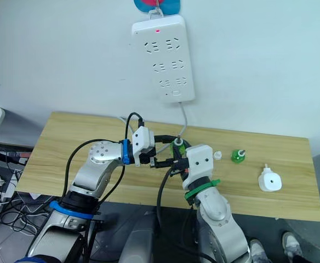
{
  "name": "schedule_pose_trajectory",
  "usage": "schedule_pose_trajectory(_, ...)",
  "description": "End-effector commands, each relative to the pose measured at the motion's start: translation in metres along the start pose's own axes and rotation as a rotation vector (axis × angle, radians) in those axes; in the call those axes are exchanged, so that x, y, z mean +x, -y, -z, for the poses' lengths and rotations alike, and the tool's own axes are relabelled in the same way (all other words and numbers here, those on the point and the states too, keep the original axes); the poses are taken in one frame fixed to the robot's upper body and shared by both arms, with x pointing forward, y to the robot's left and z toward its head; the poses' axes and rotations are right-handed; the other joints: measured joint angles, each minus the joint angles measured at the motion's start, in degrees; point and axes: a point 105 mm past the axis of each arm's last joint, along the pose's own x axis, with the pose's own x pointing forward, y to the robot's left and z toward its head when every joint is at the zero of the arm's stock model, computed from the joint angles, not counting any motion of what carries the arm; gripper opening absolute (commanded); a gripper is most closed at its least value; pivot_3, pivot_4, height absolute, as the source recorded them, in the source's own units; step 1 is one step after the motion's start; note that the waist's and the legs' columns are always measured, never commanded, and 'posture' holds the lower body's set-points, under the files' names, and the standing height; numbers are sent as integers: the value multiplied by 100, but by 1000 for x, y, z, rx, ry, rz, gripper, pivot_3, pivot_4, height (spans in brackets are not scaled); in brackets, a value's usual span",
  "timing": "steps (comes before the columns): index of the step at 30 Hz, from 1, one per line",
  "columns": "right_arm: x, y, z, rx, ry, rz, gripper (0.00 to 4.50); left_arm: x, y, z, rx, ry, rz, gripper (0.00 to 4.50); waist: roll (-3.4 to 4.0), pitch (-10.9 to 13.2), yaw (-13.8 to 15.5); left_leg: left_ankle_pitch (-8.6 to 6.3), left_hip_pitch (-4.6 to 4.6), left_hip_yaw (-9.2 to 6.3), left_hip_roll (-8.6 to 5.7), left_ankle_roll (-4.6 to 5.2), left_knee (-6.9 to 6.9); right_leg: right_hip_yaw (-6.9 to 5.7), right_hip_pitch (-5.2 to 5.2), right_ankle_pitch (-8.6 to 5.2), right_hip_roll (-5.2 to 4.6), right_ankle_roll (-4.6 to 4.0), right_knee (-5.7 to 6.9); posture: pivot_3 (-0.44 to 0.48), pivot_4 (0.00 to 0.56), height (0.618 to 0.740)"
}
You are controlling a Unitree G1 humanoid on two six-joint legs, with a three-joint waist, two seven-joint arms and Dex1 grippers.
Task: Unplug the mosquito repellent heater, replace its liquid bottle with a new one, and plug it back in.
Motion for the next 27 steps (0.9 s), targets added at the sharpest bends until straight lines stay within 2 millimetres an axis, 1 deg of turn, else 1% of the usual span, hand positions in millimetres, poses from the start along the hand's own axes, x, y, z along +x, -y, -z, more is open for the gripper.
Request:
schedule_pose_trajectory(1,-2,5,-28,91,94,38,853,-2,4,-15,27,63,2,4477,0,0,-4,0,0,-1,1,0,1,-1,0,0,0,0,4,16,365,740)
schedule_pose_trajectory(2,-2,9,-30,118,99,53,853,-4,4,-16,22,72,-5,4477,0,0,-7,0,1,-1,1,0,1,-1,0,0,0,0,6,13,363,740)
schedule_pose_trajectory(4,-4,19,-38,235,116,103,853,-8,2,-21,18,103,-43,4477,0,0,-17,0,2,-1,1,0,1,-1,-1,0,0,0,10,10,361,740)
schedule_pose_trajectory(7,-9,34,-47,494,145,182,853,-10,0,-28,48,154,-109,4477,-2,-1,-32,0,2,-2,1,0,3,-2,0,0,0,-1,13,11,363,740)
schedule_pose_trajectory(9,-11,39,-51,653,160,201,853,-6,1,-31,73,180,-123,4477,-2,-2,-46,0,2,-2,1,0,3,-2,0,0,-1,-1,14,6,358,740)
schedule_pose_trajectory(11,-13,43,-55,813,180,204,853,2,-2,-36,114,218,-166,4477,-3,-2,-56,-1,3,1,-1,2,8,0,1,1,-2,-1,17,3,356,740)
schedule_pose_trajectory(13,-14,45,-56,927,185,201,853,10,-4,-40,145,252,-197,4477,-4,-3,-68,-8,2,1,-2,14,12,-1,1,1,-2,-1,21,-1,357,740)
schedule_pose_trajectory(16,-13,47,-60,1054,200,196,853,19,-1,-44,184,281,-203,4477,-7,-5,-118,-12,2,2,-4,21,15,1,1,1,-2,-1,23,-5,354,740)
schedule_pose_trajectory(19,-11,51,-66,1145,222,204,853,25,2,-47,204,304,-212,4477,-7,-5,-145,-12,2,4,-4,22,15,2,0,1,-2,-1,24,-9,353,740)
schedule_pose_trajectory(23,-11,53,-71,1196,233,190,853,31,8,-49,199,321,-192,4477,-6,-6,-150,-12,6,3,-1,22,14,1,-1,0,3,0,31,-9,348,740)
schedule_pose_trajectory(27,-10,48,-74,1197,215,152,853,34,5,-49,185,323,-204,4477,-7,-7,-148,-11,7,4,-2,21,15,2,-1,0,3,0,34,-6,340,740)
